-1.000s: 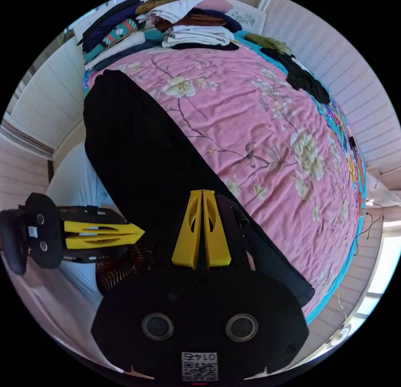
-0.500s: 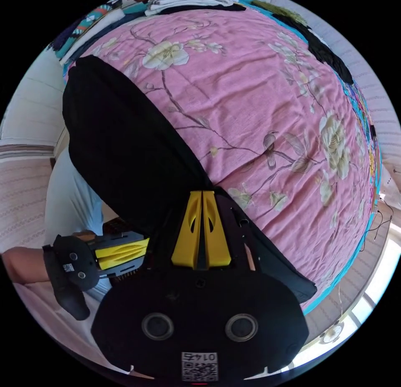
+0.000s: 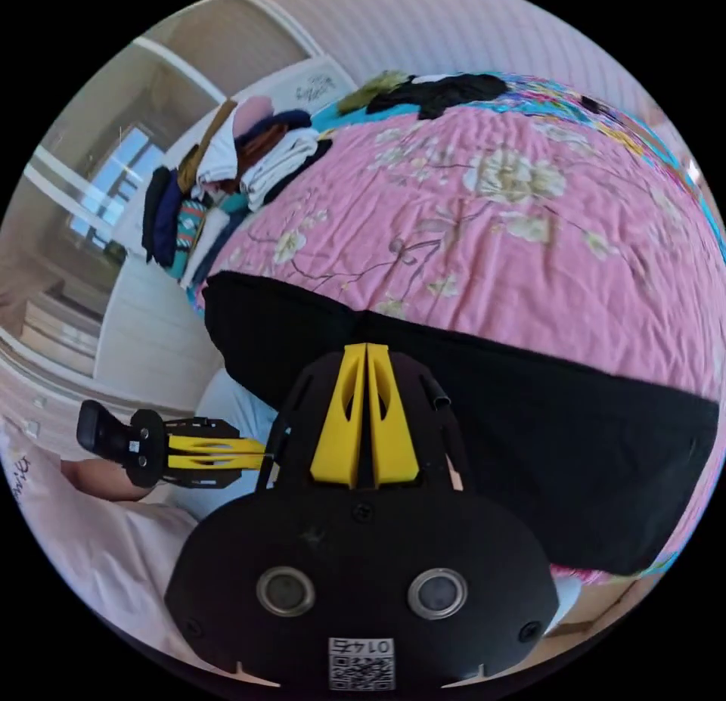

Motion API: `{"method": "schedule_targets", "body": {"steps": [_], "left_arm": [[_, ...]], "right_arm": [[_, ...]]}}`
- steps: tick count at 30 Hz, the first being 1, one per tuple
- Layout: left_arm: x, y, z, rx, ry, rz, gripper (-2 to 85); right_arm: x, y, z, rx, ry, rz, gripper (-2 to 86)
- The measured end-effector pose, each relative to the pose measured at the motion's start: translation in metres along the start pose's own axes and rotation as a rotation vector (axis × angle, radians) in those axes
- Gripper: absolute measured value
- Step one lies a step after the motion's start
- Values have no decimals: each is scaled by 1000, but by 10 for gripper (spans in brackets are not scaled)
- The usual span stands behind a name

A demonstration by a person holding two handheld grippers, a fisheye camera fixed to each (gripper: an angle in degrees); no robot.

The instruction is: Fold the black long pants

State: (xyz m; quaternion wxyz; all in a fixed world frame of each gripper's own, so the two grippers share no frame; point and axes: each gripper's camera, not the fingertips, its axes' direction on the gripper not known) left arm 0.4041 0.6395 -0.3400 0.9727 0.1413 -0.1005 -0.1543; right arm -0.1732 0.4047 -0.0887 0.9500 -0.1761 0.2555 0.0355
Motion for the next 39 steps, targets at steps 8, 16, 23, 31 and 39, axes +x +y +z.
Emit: {"method": "schedule_targets", "body": {"steps": [8, 16, 23, 31, 39], "left_arm": [[32, -101, 26, -56, -14, 164, 136], [80, -240, 83, -43, 167, 301, 148], [133, -347, 162, -138, 182, 469, 160], [173, -434, 251, -251, 281, 453, 163], [202, -466, 326, -434, 240, 480, 126]], "right_arm": [[170, 219, -111, 493, -32, 593, 92], [259, 344, -143, 877, 30, 946, 115], [311, 380, -134, 868, -84, 1035, 104], [334, 387, -130, 773, -59, 1028, 79], [343, 386, -129, 752, -83, 999, 39]]}}
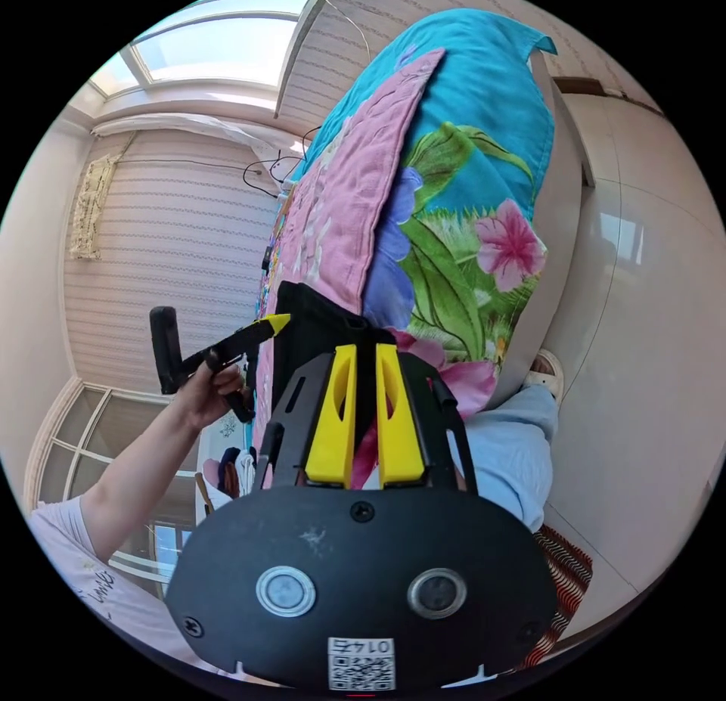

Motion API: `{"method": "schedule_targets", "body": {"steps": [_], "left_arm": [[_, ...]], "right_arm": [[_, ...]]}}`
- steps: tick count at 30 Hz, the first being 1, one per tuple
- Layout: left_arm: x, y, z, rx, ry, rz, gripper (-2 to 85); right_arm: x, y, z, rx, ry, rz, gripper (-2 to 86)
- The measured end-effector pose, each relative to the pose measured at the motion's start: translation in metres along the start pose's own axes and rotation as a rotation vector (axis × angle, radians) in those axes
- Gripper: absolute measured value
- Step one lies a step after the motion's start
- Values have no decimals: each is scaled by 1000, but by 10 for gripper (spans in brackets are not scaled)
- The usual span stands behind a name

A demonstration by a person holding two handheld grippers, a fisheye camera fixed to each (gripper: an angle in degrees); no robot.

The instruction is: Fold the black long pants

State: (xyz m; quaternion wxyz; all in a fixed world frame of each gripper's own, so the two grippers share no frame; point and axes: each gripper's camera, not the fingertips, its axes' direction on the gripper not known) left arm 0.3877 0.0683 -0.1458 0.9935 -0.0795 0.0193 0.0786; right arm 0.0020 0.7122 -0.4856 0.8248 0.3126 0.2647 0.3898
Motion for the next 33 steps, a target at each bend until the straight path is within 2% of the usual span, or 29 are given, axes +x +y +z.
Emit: {"method": "schedule_targets", "body": {"steps": [7, 15, 20, 24, 27, 29, 31, 33], "left_arm": [[9, 10, 1, -10, -34, 31, 3], [16, 80, -56, 118, -9, -43, -8], [10, 183, -130, 283, -43, -55, -8], [-13, 295, -181, 421, -78, -156, -4], [-37, 410, -211, 507, -141, -324, 12], [-56, 507, -217, 521, -194, -535, 43], [-65, 580, -211, 499, -214, -699, 54], [-63, 646, -200, 483, -212, -829, 55]], "right_arm": [[-12, -1, 7, -10, -16, -2, 25], [-43, 11, 13, 3, -82, -10, 17], [-109, 35, 12, -71, -210, -202, 16], [-230, 83, 30, -258, -345, -532, 19], [-327, 140, 68, -447, -394, -798, 25], [-378, 185, 103, -558, -375, -939, 33], [-425, 253, 161, -768, -337, -1096, 55], [-444, 298, 202, -939, -284, -1151, 68]]}}
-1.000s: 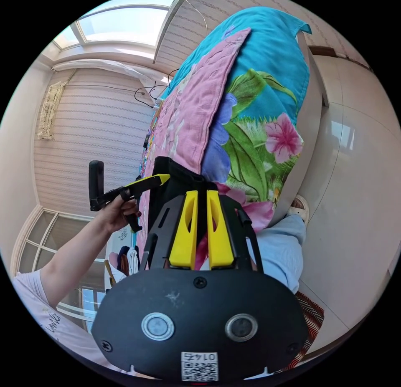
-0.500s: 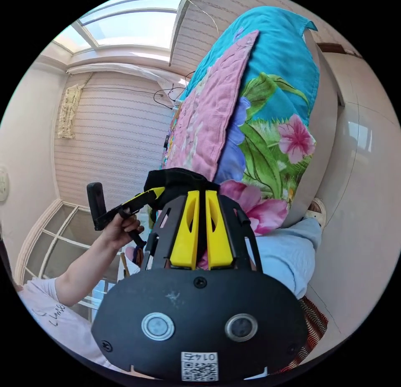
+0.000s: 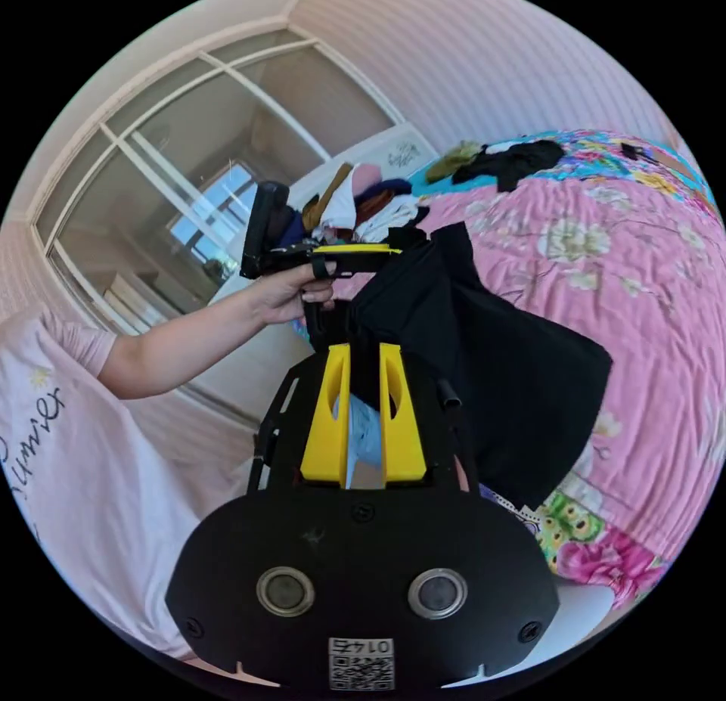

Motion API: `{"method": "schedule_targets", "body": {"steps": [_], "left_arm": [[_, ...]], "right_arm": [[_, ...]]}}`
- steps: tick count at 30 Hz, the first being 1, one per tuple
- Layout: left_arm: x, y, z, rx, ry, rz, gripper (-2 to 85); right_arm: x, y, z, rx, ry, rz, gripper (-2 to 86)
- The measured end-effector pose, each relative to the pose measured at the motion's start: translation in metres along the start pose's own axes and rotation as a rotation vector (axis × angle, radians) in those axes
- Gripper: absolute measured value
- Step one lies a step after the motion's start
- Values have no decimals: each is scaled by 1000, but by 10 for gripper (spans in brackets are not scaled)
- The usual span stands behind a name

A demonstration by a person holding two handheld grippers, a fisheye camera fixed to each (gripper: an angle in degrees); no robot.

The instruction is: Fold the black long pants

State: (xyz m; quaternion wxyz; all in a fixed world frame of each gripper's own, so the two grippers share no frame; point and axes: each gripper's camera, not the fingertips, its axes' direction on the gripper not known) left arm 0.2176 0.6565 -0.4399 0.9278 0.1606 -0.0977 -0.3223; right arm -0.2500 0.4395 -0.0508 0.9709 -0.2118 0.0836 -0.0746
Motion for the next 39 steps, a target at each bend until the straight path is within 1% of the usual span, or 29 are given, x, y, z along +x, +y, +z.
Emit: {"method": "schedule_targets", "body": {"steps": [1, 3, 6, 8, 10, 14, 17, 19, 20, 22, 23, 24, 25, 26, 28, 31, 35, 37, 39], "left_arm": [[-24, 29, -9, -3, -8, -56, 53], [-51, 68, -20, -8, -19, -120, 52], [-78, 116, -32, -21, -11, -200, 52], [-86, 137, -36, -26, 1, -230, 52], [-88, 145, -37, -38, 8, -245, 55], [-82, 148, -38, -31, -33, -187, 72], [-90, 148, -25, -83, -47, -171, 84], [-99, 151, -15, -140, -12, -184, 82], [-105, 152, -12, -184, -4, -188, 74], [-114, 155, -15, -204, -11, -189, 44], [-119, 159, -21, -198, 9, -176, 14], [-121, 161, -24, -196, 11, -175, 10], [-126, 165, -33, -186, 19, -166, 3], [-130, 171, -43, -168, 30, -158, -1], [-135, 182, -61, -136, 59, -149, -5], [-143, 201, -92, -87, 66, -147, -8], [-171, 220, -116, -64, -12, -196, -6], [-189, 225, -108, -96, -6, -249, 1], [-203, 227, -102, -165, -25, -288, 25]], "right_arm": [[-5, -14, 27, -85, -28, 4, 72], [-13, -31, 51, -156, -80, 10, 75], [-22, -61, 69, -208, -74, 3, 71], [-24, -87, 76, -241, -26, -6, 70], [-26, -132, 84, -261, 68, -24, 74], [-26, -212, 104, -265, 193, -47, 94], [-22, -273, 134, -309, 330, -70, 109], [-17, -309, 164, -370, 429, -76, 105], [-16, -316, 172, -396, 443, -75, 102], [-6, -335, 202, -517, 480, -44, 95], [-5, -339, 207, -532, 472, -37, 91], [-8, -348, 208, -532, 461, -43, 83], [-13, -358, 206, -531, 441, -50, 41], [-17, -363, 203, -522, 416, -64, 21], [-36, -378, 186, -460, 374, -128, 5], [-60, -397, 168, -397, 330, -212, -2], [-79, -427, 174, -386, 257, -266, 0], [-76, -446, 200, -449, 296, -237, 7], [-66, -456, 223, -520, 351, -180, 25]]}}
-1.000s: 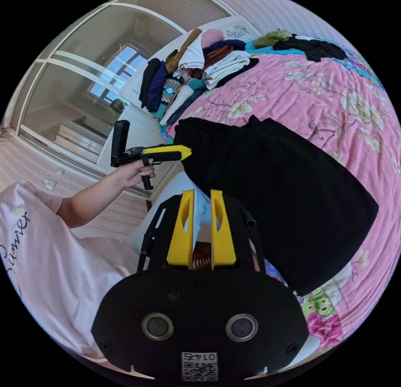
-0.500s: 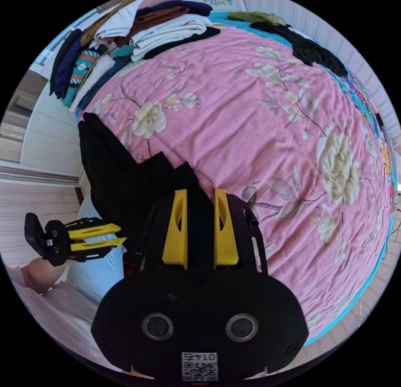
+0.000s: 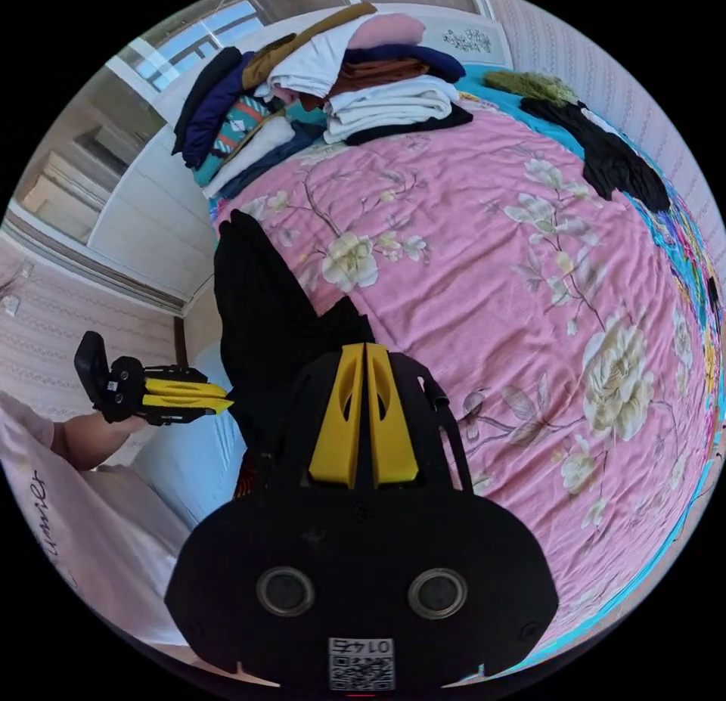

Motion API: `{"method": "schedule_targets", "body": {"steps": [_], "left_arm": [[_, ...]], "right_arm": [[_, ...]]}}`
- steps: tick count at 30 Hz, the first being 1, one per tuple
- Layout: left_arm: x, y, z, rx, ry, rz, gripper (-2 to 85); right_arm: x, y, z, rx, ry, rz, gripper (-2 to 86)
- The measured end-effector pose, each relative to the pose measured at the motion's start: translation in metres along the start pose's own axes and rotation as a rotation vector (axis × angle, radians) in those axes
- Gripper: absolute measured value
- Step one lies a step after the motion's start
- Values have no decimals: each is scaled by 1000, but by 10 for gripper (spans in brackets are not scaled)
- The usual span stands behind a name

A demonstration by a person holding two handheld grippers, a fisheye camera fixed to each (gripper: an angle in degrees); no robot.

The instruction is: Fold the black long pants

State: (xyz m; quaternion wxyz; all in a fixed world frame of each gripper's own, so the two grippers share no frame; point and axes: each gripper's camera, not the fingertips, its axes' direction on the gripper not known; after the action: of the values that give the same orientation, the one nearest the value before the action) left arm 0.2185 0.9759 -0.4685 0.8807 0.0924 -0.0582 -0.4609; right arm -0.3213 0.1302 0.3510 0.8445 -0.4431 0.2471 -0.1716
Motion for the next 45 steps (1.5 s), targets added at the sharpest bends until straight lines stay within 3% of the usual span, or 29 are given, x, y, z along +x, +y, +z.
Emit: {"method": "schedule_targets", "body": {"steps": [2, 8, 13, 17, 24, 27, 32, 35, 38, 45], "left_arm": [[-8, 3, -12, 16, -38, 11, 56], [-35, 10, -18, 20, 20, -13, 104], [-42, 7, -13, -80, -60, 61, 76], [-56, 33, -43, -9, -5, 76, 14], [-69, 86, -118, 151, 27, 106, -2], [-88, 113, -154, 229, -15, 54, -4], [-185, 153, -208, 354, -181, -227, -1], [-252, 161, -205, 351, -246, -400, 23], [-298, 168, -191, 306, -177, -487, 83], [-319, 141, -186, 330, -89, -370, 138]], "right_arm": [[3, -16, 10, -72, -16, 13, 61], [4, -51, 8, -34, -76, -39, 118], [4, -64, 15, -112, -136, -89, 52], [5, -56, -9, -77, -172, -130, 24], [-23, -45, -86, 51, -221, -305, 15], [-52, -58, -102, 68, -216, -421, 15], [-101, -121, -99, 96, -320, -528, 23], [-129, -174, -64, 88, -310, -441, 41], [-131, -194, -20, -34, -256, -306, 74], [-27, -59, -48, 77, -243, -72, 97]]}}
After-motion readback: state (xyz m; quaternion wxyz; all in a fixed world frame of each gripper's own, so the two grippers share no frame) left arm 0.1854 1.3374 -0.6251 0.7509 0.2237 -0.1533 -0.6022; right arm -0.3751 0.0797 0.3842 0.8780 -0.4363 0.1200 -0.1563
